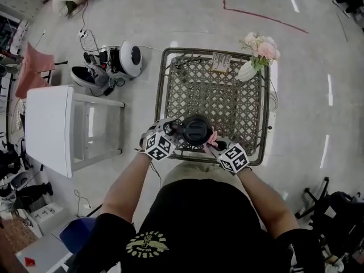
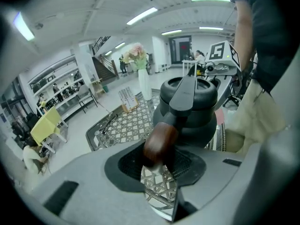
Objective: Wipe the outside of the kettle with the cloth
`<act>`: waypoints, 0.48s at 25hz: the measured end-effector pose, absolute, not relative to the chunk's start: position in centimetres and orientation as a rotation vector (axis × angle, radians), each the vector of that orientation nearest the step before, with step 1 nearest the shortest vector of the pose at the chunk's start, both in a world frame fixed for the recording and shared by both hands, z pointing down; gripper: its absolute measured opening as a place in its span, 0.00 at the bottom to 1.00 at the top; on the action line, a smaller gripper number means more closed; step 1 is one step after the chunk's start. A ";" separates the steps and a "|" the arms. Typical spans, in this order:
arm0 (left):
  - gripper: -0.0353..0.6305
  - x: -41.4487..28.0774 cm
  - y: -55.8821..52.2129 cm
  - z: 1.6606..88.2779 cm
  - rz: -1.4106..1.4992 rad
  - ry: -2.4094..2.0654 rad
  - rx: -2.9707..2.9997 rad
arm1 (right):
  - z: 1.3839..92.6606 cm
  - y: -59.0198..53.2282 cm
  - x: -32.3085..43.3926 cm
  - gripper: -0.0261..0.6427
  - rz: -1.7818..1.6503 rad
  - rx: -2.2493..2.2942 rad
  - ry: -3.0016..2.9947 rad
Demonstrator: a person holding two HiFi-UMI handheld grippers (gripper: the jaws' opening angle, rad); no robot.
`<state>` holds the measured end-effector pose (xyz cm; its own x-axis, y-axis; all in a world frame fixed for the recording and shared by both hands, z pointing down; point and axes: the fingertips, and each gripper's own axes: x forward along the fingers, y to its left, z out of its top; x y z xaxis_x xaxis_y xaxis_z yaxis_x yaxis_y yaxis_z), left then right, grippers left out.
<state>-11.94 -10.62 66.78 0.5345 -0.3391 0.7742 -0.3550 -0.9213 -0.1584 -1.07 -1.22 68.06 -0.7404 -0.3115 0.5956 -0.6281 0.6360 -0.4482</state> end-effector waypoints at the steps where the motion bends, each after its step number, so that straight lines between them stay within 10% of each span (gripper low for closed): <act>1: 0.21 -11.9 -10.6 66.8 1.371 -0.628 2.734 | 68.1 -1.3 -1.0 0.10 0.913 0.750 -2.388; 12: 0.21 -11.2 -9.2 66.3 1.138 -0.827 2.575 | 66.9 -7.1 2.8 0.10 0.879 0.993 -2.392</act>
